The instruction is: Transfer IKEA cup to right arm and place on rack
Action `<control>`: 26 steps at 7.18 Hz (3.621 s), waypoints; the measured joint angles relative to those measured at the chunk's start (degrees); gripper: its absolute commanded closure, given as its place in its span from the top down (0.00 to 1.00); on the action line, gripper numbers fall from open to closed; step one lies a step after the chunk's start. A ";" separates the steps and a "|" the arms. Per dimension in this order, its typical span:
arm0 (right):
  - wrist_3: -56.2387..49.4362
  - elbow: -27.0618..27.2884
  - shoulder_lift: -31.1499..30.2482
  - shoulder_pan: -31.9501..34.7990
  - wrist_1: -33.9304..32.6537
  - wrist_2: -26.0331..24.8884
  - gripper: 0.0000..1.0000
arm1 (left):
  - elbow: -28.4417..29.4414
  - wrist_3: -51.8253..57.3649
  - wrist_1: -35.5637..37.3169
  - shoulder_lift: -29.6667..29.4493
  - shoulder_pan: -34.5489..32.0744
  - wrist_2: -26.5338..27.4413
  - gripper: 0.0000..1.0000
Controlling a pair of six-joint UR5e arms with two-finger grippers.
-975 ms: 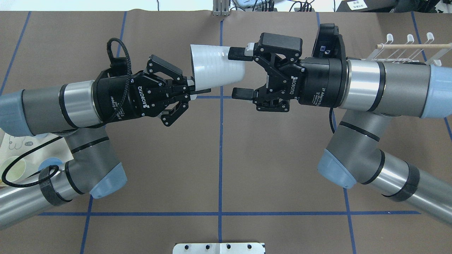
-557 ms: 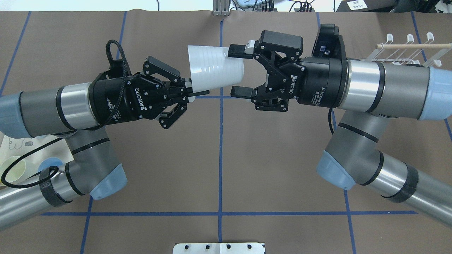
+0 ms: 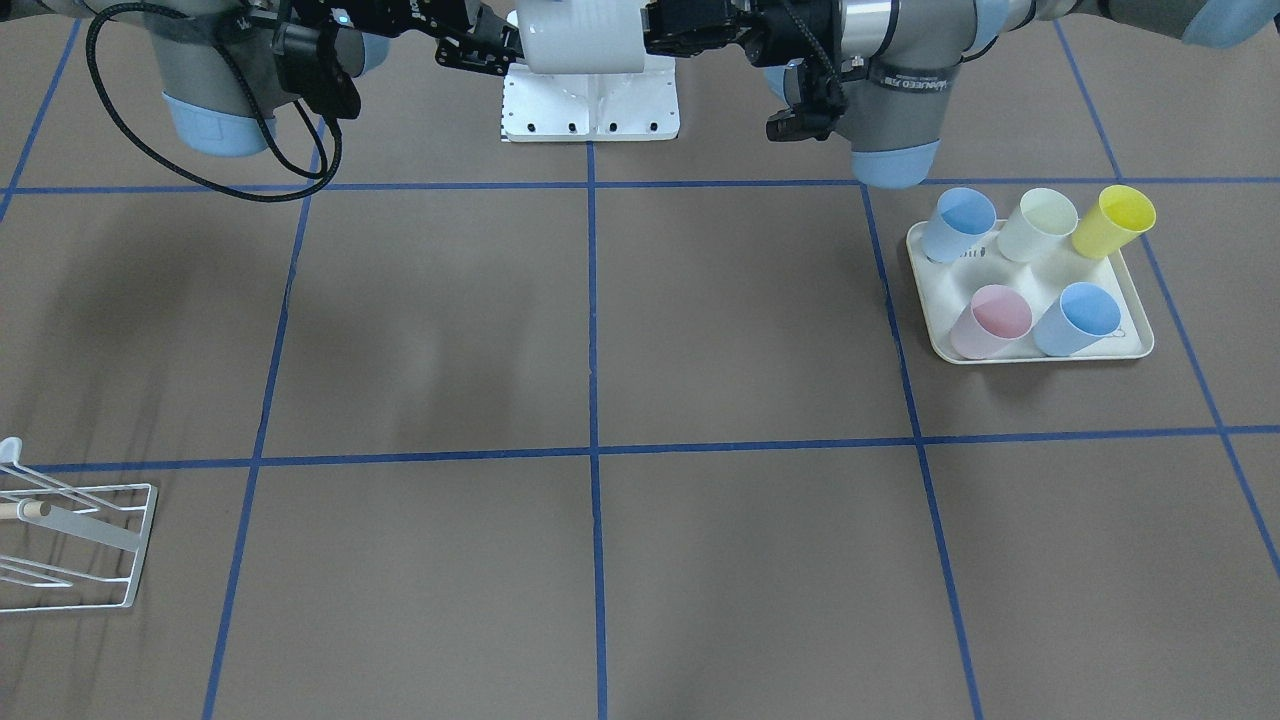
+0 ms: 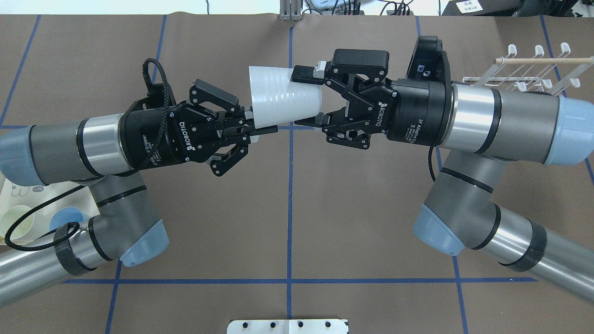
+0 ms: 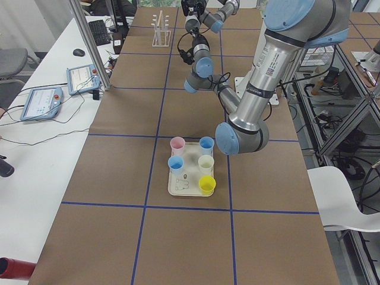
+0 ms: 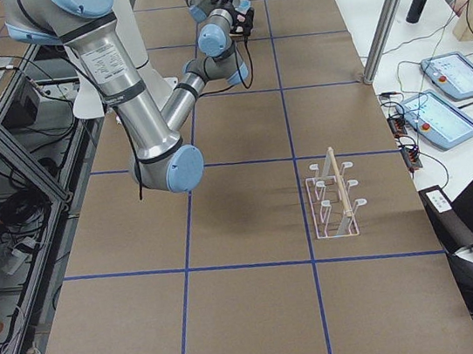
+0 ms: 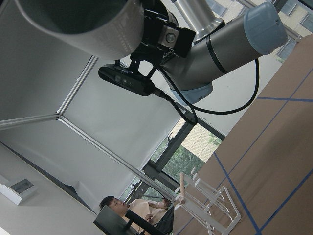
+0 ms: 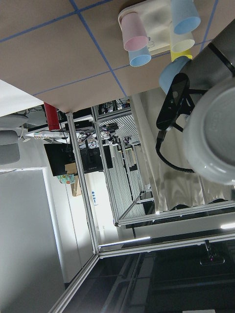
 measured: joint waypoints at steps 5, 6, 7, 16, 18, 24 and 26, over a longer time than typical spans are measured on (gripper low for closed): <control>-0.12 0.29 -0.47 0.26 0.74 -1.08 0.00 | -0.16 1.10 0.10 0.70 -0.53 0.34 1.00; -0.39 0.23 -1.13 0.43 1.00 -1.85 0.00 | 0.08 2.94 0.44 1.03 -1.11 1.02 1.00; -1.39 0.11 -2.47 0.63 1.09 -2.63 0.00 | 0.47 6.16 0.66 1.46 -1.57 2.64 1.00; -48.66 -9.85 -17.01 31.22 -20.98 20.44 0.00 | 3.81 36.61 15.90 9.86 -11.38 3.33 1.00; -62.41 -8.95 -18.12 36.84 -32.22 24.94 0.00 | 4.07 37.69 16.48 10.28 -11.15 3.53 1.00; -71.41 -8.08 -22.39 36.77 -43.15 25.79 0.00 | 5.08 37.76 16.44 10.31 -10.77 4.03 1.00; -71.71 -8.37 -22.33 35.49 -44.64 24.62 0.00 | 5.19 37.76 16.22 10.35 -10.76 4.07 1.00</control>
